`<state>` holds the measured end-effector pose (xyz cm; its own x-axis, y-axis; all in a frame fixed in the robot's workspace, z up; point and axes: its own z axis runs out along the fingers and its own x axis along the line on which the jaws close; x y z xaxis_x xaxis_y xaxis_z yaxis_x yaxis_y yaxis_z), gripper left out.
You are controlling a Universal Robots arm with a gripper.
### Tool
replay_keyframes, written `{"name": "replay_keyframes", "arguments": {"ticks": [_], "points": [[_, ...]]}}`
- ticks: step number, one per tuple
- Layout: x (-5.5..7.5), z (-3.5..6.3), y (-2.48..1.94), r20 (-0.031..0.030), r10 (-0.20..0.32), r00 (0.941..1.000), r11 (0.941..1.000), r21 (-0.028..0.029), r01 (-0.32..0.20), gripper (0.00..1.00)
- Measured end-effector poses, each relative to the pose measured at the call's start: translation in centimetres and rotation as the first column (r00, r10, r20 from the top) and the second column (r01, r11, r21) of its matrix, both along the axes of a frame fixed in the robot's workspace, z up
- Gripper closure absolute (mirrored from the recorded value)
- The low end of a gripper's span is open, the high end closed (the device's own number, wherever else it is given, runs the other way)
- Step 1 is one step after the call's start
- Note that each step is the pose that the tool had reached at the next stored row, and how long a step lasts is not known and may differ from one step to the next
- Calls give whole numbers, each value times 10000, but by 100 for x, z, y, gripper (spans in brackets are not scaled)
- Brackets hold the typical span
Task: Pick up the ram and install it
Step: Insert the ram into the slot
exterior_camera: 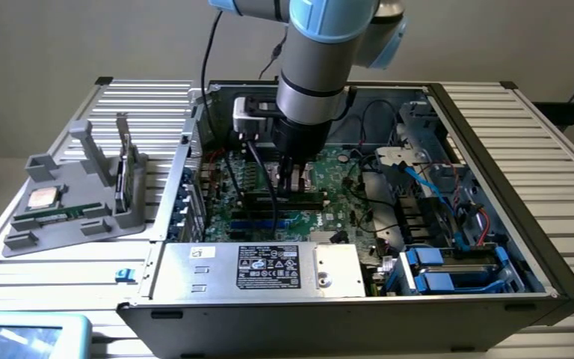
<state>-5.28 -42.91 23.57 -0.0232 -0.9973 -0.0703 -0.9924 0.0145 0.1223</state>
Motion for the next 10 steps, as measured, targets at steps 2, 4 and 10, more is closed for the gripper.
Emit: {"name": "replay_keyframes", "arguments": {"ticks": [2, 4, 10], "points": [[0, 0, 0, 0, -1, 10000, 10000, 0, 1, 89], [0, 0, 0, 0, -1, 10000, 10000, 0, 1, 89], [-3, 0, 0, 0, 0, 10000, 10000, -1, 0, 89]]}}
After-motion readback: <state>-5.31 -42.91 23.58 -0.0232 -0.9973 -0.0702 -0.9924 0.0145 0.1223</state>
